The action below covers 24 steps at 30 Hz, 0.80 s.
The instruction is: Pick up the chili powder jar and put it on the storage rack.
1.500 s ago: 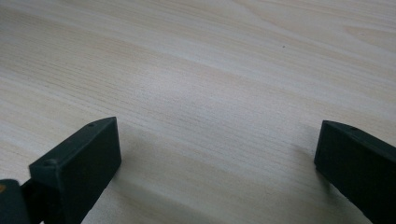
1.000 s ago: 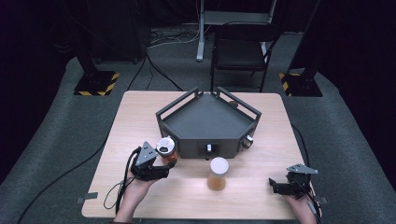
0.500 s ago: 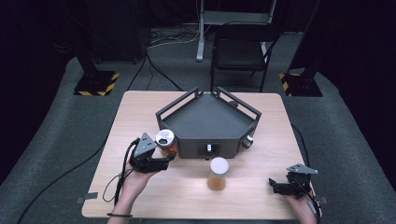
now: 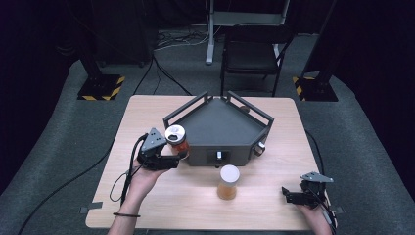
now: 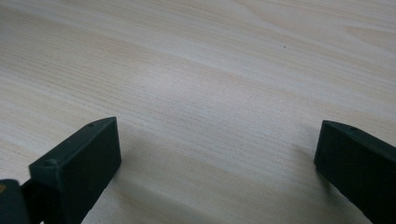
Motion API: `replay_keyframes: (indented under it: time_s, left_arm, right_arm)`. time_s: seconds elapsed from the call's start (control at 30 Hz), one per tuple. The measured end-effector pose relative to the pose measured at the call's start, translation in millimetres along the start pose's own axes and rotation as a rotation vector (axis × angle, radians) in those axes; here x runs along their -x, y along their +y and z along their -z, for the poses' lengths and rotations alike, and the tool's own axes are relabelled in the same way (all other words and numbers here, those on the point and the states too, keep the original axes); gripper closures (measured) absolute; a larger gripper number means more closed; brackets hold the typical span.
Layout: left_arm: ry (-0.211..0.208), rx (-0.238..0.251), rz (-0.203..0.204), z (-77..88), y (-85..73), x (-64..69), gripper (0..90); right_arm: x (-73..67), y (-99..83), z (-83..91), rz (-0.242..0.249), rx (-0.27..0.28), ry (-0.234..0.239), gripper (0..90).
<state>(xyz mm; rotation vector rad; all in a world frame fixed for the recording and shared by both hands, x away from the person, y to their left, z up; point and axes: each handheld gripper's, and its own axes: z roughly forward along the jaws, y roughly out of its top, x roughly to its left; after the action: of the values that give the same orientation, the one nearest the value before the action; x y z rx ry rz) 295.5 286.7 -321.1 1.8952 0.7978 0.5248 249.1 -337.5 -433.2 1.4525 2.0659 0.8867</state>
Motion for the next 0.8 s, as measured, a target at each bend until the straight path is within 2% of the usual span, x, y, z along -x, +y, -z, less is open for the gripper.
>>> replay_keyframes:
  time_s: [0.4, 0.7, 0.8]
  left_arm:
    - [0.018, -0.019, -0.024, -14.2, 25.6, -3.8, 30.3]
    - [0.023, -0.025, -0.014, -30.8, 34.3, -6.0, 30.3]
    - [0.03, -0.034, -0.024, -37.5, 38.3, -4.4, 30.3]
  right_arm:
    - [0.0, 0.0, 0.0, 0.0, 0.0, 0.0, 0.0]
    - [0.2, -0.1, -0.1, 0.002, 0.001, 0.002, 0.0]
    - [0.3, -0.1, 0.0, 0.003, 0.001, 0.003, 0.0]
